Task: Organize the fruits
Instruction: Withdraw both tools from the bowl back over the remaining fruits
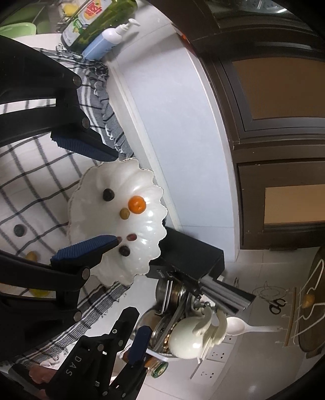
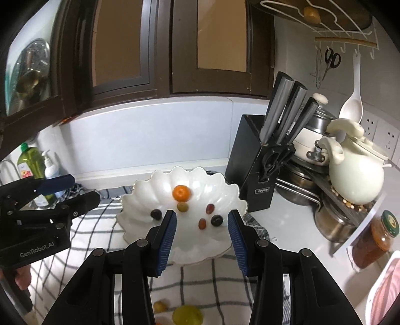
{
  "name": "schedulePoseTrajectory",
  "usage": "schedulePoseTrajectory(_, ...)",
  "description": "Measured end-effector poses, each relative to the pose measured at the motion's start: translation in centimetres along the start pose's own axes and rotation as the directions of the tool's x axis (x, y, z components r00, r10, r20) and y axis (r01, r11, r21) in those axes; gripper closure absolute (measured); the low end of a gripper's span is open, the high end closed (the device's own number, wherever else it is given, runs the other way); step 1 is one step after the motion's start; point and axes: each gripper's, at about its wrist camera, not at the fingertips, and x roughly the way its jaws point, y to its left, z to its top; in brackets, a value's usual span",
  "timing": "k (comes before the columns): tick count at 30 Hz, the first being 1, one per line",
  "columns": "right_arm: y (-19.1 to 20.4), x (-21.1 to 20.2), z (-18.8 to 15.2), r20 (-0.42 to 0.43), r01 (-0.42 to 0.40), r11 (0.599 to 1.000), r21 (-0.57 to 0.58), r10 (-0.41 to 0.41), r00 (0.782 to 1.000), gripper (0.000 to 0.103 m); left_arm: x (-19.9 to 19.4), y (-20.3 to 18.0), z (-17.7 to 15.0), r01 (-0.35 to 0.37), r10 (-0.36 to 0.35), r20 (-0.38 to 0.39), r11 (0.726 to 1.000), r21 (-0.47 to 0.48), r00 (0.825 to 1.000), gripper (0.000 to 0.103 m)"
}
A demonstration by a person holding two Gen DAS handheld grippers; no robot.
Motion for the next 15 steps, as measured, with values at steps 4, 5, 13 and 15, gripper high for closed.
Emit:
schedulePoseTrajectory(4,0.2,-1.1,-0.9,0.002,-0.018,1.0,-0.004,0.018,1.0,0.055,-1.4,-0.2,-1.0,-0.002,0.002,-0.001,1.0,-0.013,1.0,0.043)
schedulePoseTrajectory(5,0.3,-1.4,-1.1,0.002,-0.024,1.0,-0.009,0.024,1.0,0.055,-1.7,-0.3,-1.3,-0.005,0.005,0.0,1.0,-0.014,1.0,0.043)
schedulePoseTrajectory(13,0.4,-3.5,-3.0,0.02,-0.056,0.998,-0.025,0.057,0.998,0.048,-4.0,-1.4,-3.8,-0.036,0.036,0.0,0.999,0.0,0.999,0.035)
schedulePoseTrajectory(15,0.4,-3.8,-3.4,0.014,-0.062,0.998,-0.028,0.063,0.998,0.048,-4.6,-1.7,-4.3,-0.045,0.045,0.005,0.999,0.005,0.999,0.033)
